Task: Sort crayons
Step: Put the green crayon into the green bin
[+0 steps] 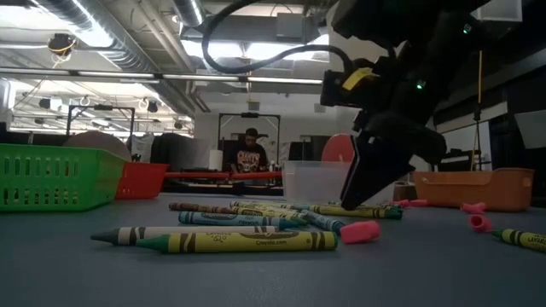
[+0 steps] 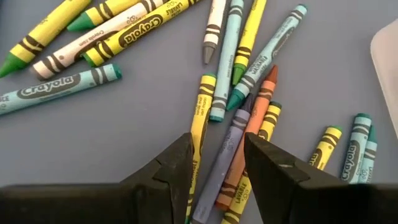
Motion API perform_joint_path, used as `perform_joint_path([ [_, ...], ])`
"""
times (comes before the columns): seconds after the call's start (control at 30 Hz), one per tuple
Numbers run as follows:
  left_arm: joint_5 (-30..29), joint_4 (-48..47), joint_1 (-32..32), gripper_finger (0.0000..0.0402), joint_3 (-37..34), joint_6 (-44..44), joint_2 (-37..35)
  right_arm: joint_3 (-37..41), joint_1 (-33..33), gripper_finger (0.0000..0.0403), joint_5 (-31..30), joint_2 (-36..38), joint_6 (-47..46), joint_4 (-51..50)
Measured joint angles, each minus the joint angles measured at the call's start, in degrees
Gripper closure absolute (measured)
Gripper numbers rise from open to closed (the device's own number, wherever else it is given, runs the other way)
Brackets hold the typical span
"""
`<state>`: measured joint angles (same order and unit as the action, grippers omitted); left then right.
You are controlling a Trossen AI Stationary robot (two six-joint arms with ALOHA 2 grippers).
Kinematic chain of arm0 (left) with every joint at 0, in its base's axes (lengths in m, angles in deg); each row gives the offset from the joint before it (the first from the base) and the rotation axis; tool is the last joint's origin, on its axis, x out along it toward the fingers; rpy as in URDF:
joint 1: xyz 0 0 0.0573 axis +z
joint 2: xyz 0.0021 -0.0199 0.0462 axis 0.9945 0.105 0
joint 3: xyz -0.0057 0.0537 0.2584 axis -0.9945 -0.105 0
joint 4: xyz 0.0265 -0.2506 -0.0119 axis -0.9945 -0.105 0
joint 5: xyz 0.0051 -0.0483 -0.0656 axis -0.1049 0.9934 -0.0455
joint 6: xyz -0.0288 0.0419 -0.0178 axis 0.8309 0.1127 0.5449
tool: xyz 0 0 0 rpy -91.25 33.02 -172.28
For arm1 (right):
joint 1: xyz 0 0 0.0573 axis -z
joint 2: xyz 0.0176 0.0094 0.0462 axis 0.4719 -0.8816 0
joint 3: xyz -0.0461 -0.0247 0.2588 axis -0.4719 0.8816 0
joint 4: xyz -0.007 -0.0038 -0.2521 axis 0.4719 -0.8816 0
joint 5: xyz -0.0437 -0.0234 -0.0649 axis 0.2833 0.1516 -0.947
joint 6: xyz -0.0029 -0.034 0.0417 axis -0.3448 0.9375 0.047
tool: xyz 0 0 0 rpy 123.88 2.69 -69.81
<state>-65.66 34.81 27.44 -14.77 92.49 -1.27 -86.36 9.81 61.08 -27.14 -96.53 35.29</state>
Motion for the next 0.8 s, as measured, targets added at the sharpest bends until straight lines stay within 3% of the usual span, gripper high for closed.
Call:
perform_joint_path([
  [0.17,0.0,0.0,0.0,0.028,0.0,0.0,0.0,0.0,0.0,0.0258,0.6,0.0,-0.9,0.0],
  [0.33,-0.4,0.0,0.0,0.028,0.0,0.0,0.0,0.1,0.0,0.0258,5.3,-0.2,-0.9,-0.2],
  [0.8,-8.7,0.0,0.0,0.028,0.0,-0.1,0.0,0.1,0.0,0.0258,7.2,0.0,-0.6,0.2],
])
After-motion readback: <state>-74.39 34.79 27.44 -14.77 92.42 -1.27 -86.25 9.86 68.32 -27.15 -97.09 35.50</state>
